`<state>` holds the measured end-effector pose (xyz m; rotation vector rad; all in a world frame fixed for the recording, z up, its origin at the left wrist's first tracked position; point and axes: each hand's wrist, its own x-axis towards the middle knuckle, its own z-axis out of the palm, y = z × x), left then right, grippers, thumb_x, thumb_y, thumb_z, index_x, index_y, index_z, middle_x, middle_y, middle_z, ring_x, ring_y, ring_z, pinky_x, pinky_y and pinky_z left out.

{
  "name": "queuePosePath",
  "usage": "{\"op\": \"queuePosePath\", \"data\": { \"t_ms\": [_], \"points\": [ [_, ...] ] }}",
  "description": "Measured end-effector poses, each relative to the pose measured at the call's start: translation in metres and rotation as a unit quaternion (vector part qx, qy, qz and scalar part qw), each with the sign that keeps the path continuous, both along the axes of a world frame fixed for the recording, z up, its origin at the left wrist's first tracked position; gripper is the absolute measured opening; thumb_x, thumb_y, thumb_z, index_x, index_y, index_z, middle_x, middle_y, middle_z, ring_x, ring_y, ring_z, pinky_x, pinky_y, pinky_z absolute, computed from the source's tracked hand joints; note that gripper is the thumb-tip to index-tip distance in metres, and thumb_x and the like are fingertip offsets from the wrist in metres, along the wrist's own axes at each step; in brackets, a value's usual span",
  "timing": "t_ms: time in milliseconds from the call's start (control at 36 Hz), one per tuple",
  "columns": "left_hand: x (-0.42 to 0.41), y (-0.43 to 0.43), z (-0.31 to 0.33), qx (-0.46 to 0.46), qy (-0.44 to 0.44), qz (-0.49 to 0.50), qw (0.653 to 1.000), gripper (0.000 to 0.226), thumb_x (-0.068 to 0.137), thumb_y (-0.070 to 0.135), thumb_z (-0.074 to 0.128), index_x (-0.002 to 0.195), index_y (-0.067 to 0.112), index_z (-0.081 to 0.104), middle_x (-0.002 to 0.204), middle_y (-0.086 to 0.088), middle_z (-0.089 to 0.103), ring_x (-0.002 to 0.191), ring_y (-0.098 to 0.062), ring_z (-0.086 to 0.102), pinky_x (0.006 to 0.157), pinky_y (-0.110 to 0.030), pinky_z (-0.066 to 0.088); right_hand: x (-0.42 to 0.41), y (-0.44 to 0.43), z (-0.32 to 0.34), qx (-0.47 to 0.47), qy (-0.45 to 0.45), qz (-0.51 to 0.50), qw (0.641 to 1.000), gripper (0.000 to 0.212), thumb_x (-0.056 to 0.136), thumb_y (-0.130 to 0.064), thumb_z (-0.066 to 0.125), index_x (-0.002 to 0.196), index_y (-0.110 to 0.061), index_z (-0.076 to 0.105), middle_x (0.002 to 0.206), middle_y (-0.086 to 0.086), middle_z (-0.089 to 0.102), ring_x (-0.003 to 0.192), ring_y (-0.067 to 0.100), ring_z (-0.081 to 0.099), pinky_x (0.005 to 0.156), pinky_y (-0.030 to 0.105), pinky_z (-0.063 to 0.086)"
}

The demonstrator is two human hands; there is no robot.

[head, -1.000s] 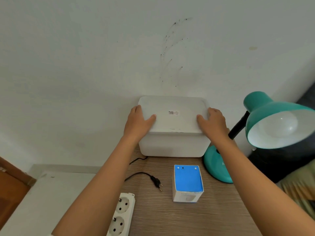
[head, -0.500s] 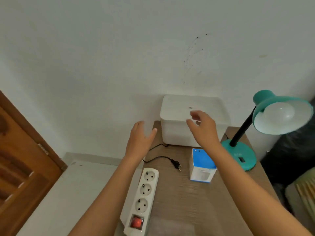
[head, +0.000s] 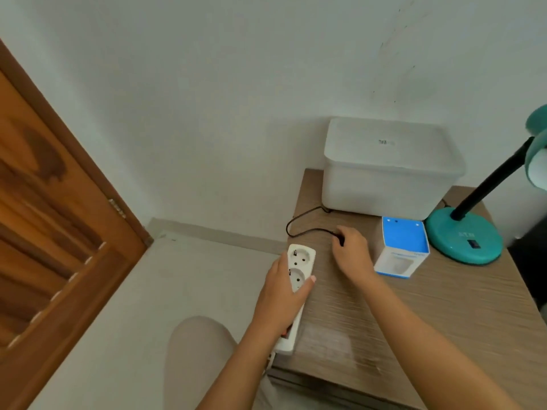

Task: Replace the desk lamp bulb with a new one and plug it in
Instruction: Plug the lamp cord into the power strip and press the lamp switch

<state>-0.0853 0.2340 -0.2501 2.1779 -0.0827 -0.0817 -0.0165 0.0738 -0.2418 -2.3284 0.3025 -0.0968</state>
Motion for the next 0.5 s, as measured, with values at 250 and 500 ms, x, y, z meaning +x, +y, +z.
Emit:
{"op": "queuePosePath", "data": {
  "t_ms": [250, 500],
  "points": [
    [0.002, 0.0, -0.006, 0.004, 0.002, 0.007, 1.0, 0.052, 0.085, 0.047, 0.058, 0.129, 0.026, 0.039, 0.115, 0.006, 0.051, 0.105, -0.011, 0.051, 0.087, -0.029, 0.046, 0.003, 0.003, -0.008, -0.04, 0.007, 0.001, 0.999, 0.033, 0.084, 0.004, 0.05, 0.113, -0.003, 0.065, 0.118, 0.017, 0.062, 0.109, 0.03, 0.058, 0.096, 0.03, 0.043],
    [0.003, 0.0, -0.006, 0.01, -0.005, 0.014, 1.0, 0.048, 0.084, 0.047, 0.058, 0.125, 0.027, 0.042, 0.11, 0.007, 0.052, 0.101, -0.012, 0.052, 0.081, -0.03, 0.047, -0.007, -0.004, 0.004, 0.038, 0.081, 0.003, 0.996, 0.03, 0.081, 0.0, 0.063, 0.109, -0.009, 0.068, 0.108, 0.01, 0.069, 0.096, 0.017, 0.06, 0.085, 0.024, 0.046]
  ]
}}
